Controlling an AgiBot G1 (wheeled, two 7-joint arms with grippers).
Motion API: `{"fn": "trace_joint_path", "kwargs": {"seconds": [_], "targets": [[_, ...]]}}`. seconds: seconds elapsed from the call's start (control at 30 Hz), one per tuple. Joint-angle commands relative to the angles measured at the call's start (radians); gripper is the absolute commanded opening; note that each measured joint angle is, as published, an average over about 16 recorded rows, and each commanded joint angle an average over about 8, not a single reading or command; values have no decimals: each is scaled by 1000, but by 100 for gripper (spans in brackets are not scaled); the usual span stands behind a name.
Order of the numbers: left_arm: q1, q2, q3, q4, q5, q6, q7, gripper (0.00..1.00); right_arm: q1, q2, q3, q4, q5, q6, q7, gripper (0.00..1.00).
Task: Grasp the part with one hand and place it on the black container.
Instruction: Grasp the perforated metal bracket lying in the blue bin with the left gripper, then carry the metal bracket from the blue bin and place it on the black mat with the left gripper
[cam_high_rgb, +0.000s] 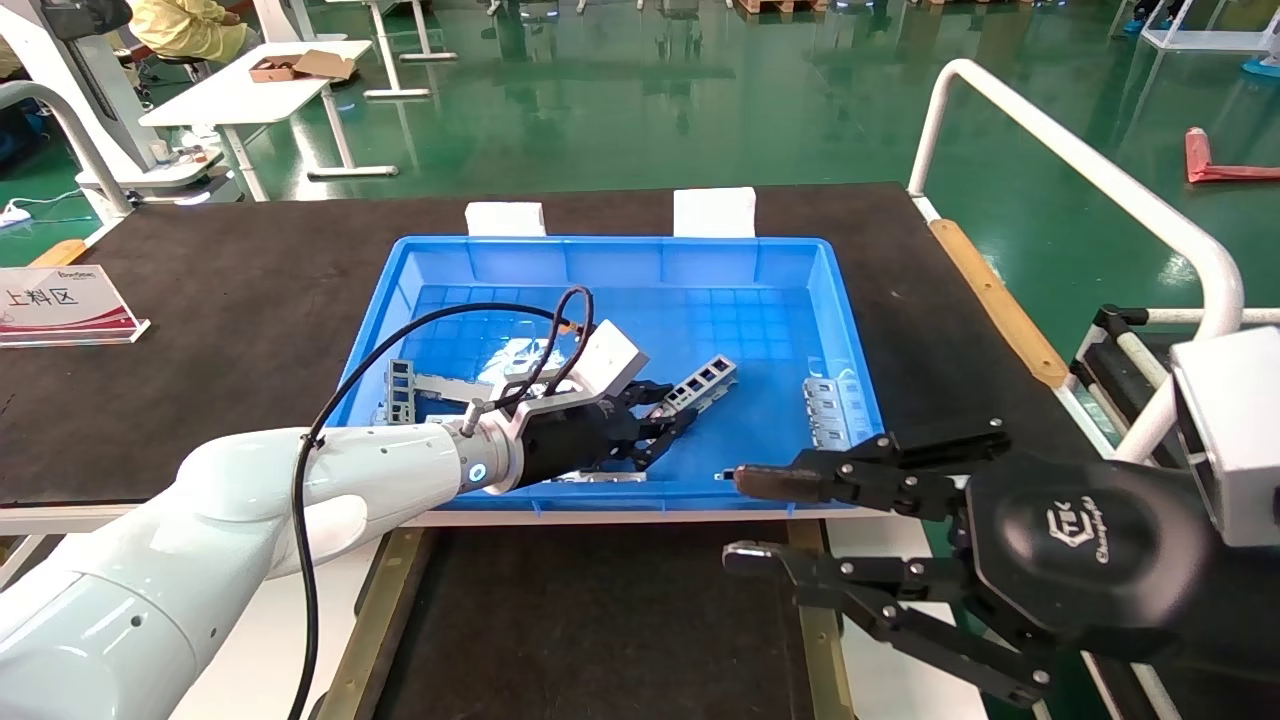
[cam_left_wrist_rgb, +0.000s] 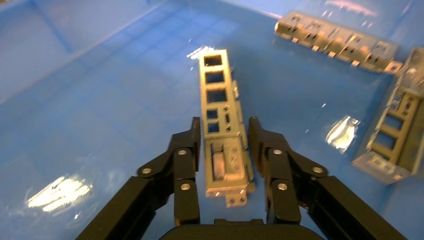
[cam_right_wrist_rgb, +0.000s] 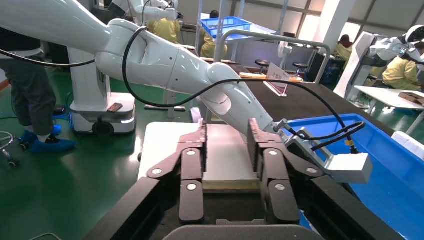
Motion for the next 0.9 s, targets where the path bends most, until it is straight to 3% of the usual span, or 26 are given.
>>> {"fn": "trace_joint_path", "kwargs": {"seconds": [0.03,0.53,0.9], "targets": [[-1,0,6,-3,-14,1,5,0,0,0,0,0,0,0,0,0],[-39,-35,-18,-6,-139,122,76,0,0,0,0,0,0,0,0,0],[-4,-182,-70,-192,-232,314,72,0,0,0,0,0,0,0,0,0]]}}
